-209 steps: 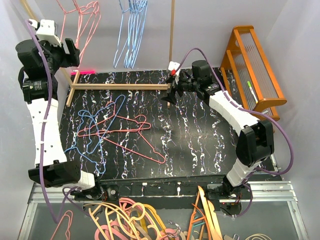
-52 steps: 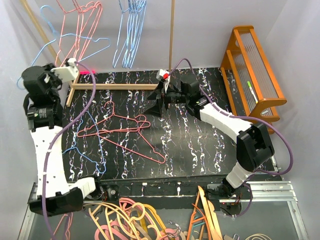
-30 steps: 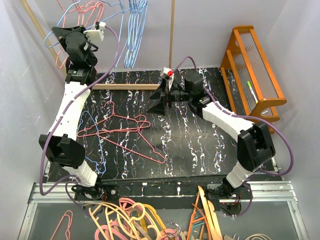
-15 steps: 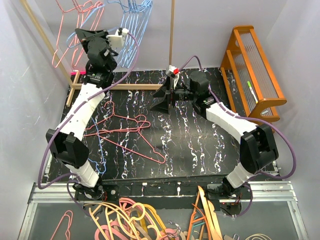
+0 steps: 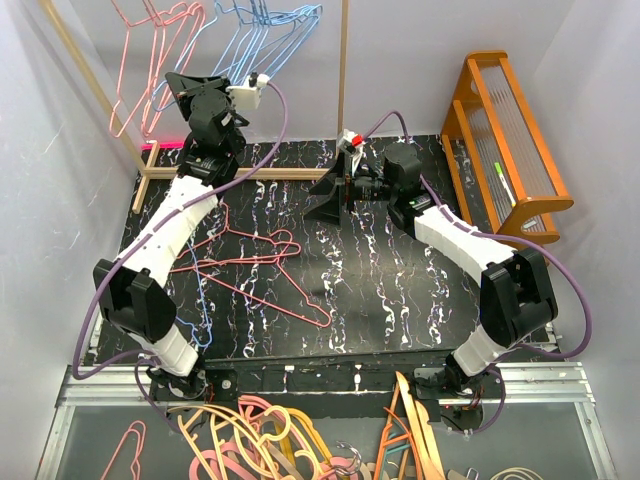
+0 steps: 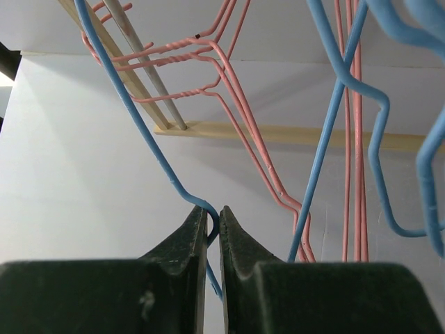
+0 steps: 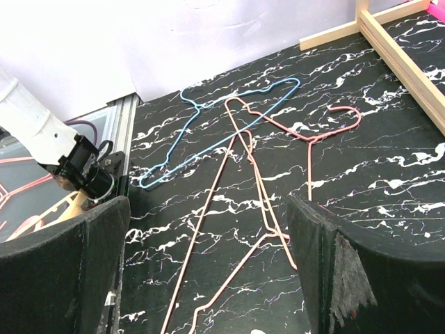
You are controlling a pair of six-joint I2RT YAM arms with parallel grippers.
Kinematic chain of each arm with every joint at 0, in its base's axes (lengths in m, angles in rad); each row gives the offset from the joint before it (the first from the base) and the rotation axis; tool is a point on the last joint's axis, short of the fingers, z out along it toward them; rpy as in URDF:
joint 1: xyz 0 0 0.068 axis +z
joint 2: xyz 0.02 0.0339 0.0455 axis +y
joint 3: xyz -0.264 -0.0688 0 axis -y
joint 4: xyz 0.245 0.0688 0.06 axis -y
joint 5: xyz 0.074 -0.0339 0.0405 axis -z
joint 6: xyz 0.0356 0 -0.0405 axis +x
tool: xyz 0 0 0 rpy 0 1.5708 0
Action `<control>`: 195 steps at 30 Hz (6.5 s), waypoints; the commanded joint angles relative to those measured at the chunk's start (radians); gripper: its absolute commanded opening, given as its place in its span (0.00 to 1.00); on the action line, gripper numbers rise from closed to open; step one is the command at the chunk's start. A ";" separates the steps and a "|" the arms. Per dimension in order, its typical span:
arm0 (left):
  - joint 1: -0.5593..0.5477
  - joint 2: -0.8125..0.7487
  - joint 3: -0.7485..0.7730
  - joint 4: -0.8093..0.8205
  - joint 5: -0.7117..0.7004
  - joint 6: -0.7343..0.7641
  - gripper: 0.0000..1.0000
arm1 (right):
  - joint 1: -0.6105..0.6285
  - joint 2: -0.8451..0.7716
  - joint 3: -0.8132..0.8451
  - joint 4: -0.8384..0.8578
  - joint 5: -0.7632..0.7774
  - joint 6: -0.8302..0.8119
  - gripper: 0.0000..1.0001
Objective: Organize the hangers
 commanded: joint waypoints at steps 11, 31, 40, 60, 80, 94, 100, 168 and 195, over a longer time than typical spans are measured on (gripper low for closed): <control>0.023 0.112 0.244 -0.015 -0.005 0.010 0.00 | -0.004 -0.043 0.005 0.077 -0.017 0.042 1.00; 0.035 0.014 0.091 -0.121 -0.010 -0.074 0.88 | -0.004 -0.024 0.009 0.087 -0.013 0.069 0.99; 0.369 0.098 0.945 -1.627 0.652 -1.360 0.97 | -0.012 -0.025 0.015 0.015 0.029 -0.020 0.98; 0.757 -0.362 -0.401 -1.654 1.673 -1.781 0.97 | 0.052 0.107 0.130 -0.347 0.055 -0.516 0.98; 1.117 -0.203 -0.097 -1.559 1.348 -1.734 0.97 | 0.306 1.023 1.067 -0.441 0.516 -0.679 0.97; 0.798 -0.081 -0.103 -1.669 1.154 -1.479 0.97 | 0.243 0.780 0.633 -0.557 0.616 -0.777 0.67; 0.781 0.021 -0.093 -1.728 1.130 -1.434 0.97 | 0.164 0.633 0.478 -0.597 0.683 -0.785 0.64; 0.394 0.665 0.227 -1.476 1.571 -1.547 0.97 | 0.065 0.262 0.339 -0.714 0.349 -0.678 0.83; 1.131 -0.100 -0.109 -1.780 1.386 -1.202 0.97 | 0.241 0.947 1.075 -0.618 -0.011 -0.892 0.59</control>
